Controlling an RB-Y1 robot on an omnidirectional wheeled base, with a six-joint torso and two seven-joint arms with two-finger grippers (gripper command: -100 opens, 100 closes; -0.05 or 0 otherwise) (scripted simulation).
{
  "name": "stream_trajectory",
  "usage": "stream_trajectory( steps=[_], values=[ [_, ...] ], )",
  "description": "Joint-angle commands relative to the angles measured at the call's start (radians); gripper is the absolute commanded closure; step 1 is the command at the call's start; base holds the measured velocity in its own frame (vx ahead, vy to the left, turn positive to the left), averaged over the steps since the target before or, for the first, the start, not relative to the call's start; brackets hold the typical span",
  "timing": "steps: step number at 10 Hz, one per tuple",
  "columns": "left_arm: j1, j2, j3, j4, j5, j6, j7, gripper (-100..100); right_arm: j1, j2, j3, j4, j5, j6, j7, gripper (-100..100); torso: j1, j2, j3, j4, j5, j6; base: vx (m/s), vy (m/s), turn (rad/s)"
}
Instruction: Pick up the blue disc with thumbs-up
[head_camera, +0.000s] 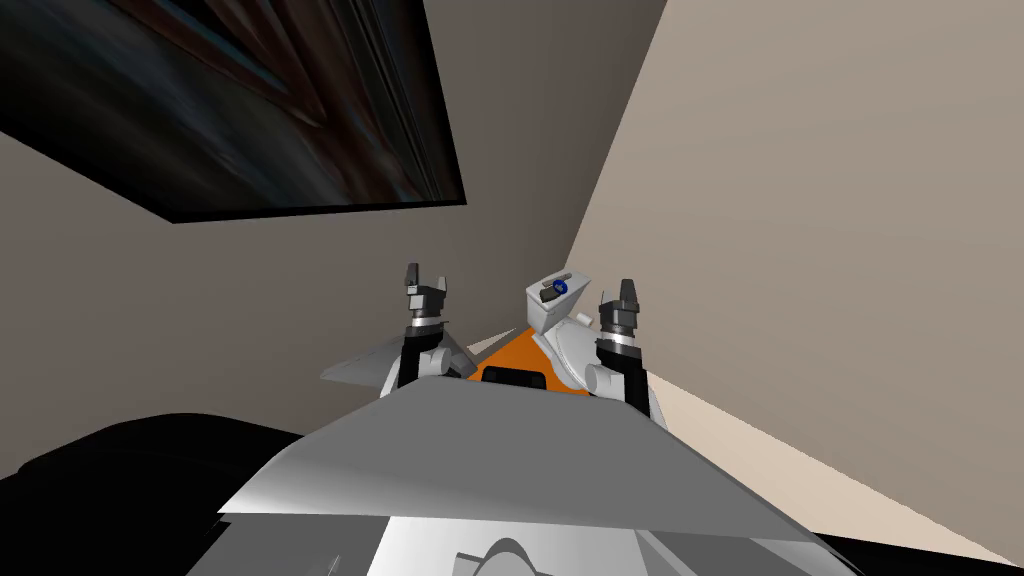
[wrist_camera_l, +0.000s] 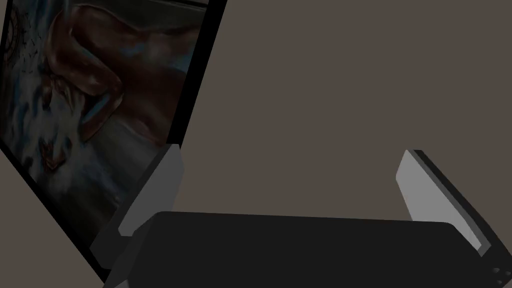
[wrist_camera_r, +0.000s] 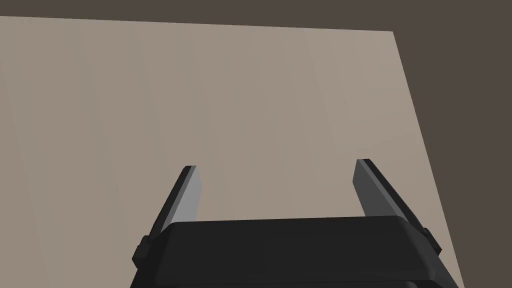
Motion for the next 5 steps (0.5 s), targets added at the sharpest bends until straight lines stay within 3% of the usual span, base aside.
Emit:
stream_trajectory(
  steps=[1, 5],
  values=[
    [0.0, 0.0, 0.0, 0.0, 0.0, 0.0, 0.0, 0, -0.007, -0.029, 0.001, 0.003, -0.008, 0.013, -0.018, -100, 0.0, 0.0, 0.0, 0.0, 0.0, 0.0, 0.004, -0.001, -0.012],
    [0.0, 0.0, 0.0, 0.0, 0.0, 0.0, 0.0, 0, -0.044, -0.1, 0.005, 0.019, -0.052, 0.086, -0.12, -100, -0.001, -0.001, -0.001, 0.0, 0.0, 0.0, 0.014, -0.005, -0.029]
  ],
)
